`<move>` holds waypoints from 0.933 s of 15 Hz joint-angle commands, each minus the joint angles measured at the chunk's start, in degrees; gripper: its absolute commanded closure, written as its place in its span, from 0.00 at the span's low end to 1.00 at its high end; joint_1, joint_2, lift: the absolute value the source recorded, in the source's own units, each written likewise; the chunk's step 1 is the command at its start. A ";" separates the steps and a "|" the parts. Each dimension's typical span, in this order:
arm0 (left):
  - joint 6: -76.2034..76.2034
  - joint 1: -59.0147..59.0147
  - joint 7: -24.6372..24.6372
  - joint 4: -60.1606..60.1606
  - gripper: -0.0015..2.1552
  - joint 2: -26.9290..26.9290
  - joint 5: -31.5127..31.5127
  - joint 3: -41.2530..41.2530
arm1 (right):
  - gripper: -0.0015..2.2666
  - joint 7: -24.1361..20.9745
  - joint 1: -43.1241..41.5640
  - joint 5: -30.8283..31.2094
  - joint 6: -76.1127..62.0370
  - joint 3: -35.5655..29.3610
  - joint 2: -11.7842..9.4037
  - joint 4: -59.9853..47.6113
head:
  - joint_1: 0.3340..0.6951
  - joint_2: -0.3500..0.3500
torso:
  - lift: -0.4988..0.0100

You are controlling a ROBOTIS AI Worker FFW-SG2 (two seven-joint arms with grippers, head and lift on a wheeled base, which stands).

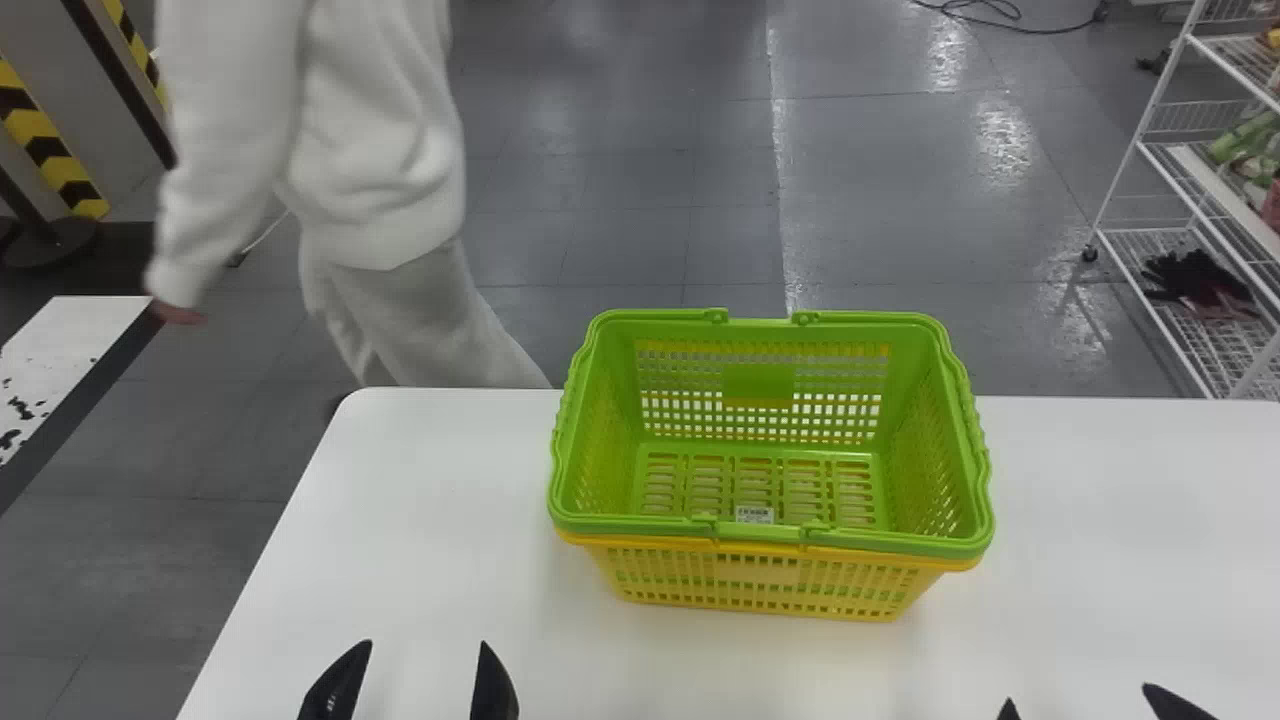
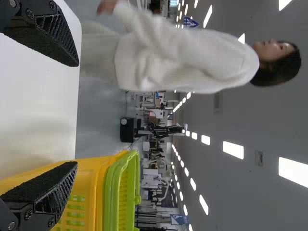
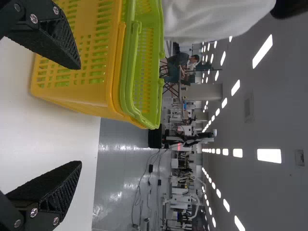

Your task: Grasp handle with right gripper to insert into left gripper then lift and swing left to center

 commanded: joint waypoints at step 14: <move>0.80 -0.09 -0.43 -1.05 0.03 -0.15 -1.05 0.53 | 0.04 0.05 -0.04 -0.61 -0.67 -0.16 -0.09 0.45 | 1.00 0.69 | 0.80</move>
